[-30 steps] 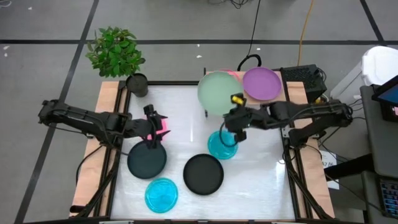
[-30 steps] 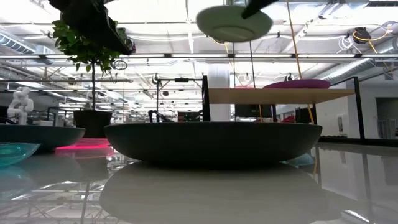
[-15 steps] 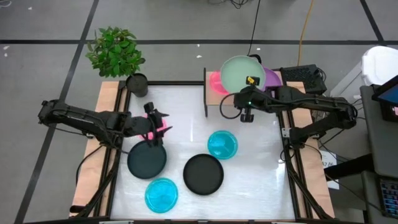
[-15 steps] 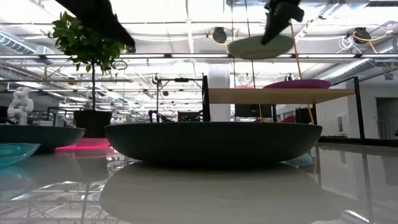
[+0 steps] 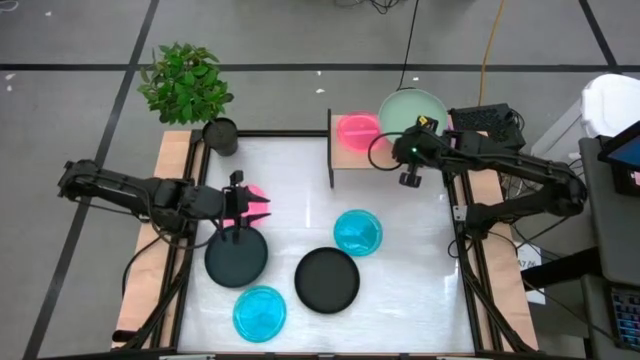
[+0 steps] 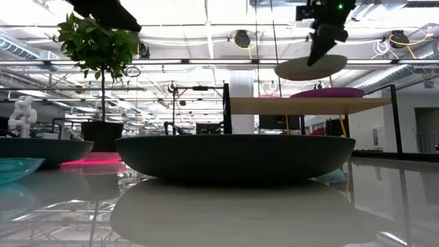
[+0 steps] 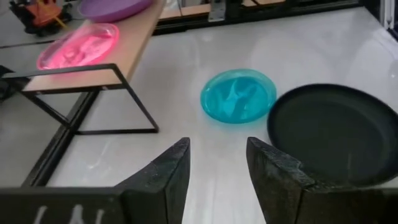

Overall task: Place and stack plates onto a shelf
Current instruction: Stack the green plate on top of the violet plate on the shelf

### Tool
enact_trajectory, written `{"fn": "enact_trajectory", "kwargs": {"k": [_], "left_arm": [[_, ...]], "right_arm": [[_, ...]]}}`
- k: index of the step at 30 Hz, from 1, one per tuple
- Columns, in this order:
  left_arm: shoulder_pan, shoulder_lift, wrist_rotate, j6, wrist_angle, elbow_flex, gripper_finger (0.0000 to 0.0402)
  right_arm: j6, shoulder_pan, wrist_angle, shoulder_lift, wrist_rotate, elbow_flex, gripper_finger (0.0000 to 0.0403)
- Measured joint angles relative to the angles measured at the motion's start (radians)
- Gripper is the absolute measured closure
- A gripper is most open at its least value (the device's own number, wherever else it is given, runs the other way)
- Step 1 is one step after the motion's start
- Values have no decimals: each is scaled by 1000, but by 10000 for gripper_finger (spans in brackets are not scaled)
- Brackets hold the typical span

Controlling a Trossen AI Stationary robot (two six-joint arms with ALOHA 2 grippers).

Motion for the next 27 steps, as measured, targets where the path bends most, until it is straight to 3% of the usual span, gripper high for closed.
{"fn": "enact_trajectory", "kwargs": {"k": [13, 27], "left_arm": [[-8, 0, 0, -18, 180, -175, 241], [-8, 0, 8, -33, 196, -198, 241]], "right_arm": [[-12, -105, 12, -18, -4, -92, 400], [-19, -169, 120, -18, -63, -175, 399]]}}
